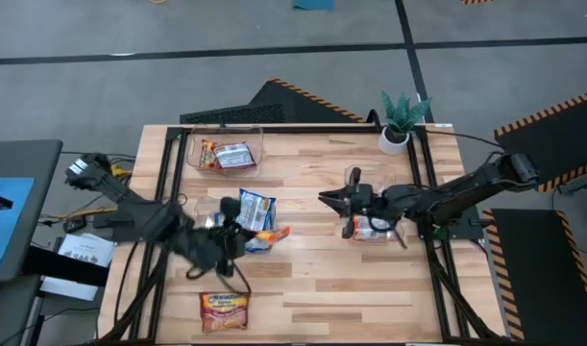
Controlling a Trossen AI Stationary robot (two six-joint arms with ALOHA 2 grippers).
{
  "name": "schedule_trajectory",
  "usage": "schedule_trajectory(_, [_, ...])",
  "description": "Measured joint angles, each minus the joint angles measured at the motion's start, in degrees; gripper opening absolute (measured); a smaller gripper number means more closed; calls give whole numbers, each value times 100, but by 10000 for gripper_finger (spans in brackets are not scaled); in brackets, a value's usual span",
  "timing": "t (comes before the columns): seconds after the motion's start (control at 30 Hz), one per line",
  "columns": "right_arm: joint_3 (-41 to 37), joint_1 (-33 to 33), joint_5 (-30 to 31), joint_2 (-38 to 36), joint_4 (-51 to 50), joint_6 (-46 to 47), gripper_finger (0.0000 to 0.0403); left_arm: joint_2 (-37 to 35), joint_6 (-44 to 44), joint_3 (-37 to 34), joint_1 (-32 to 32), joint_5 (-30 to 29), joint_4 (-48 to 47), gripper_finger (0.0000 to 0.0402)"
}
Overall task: Sort Maruchan noodles
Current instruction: Put the orange noodle pack into the bottom right transparent bin
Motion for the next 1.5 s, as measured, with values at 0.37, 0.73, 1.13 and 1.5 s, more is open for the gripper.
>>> schedule_trajectory(0.37, [2, 413, 0, -929, 35, -564, 71, -277, 1931, -1376, 2528, 3060, 3853, 0])
schedule_trajectory(0.73, [4, 383, 4, -942, -503, -567, 71, -199, 1586, -1373, 2787, 3788, 2866, 0])
schedule_trajectory(1.13, [4, 235, 11, -945, -871, -351, 71, -499, 179, -1240, 1479, 3768, 1939, 59])
schedule_trajectory(1.5, [4, 238, 17, -943, -1035, -353, 71, -471, -955, -1083, 447, 2630, 1642, 282])
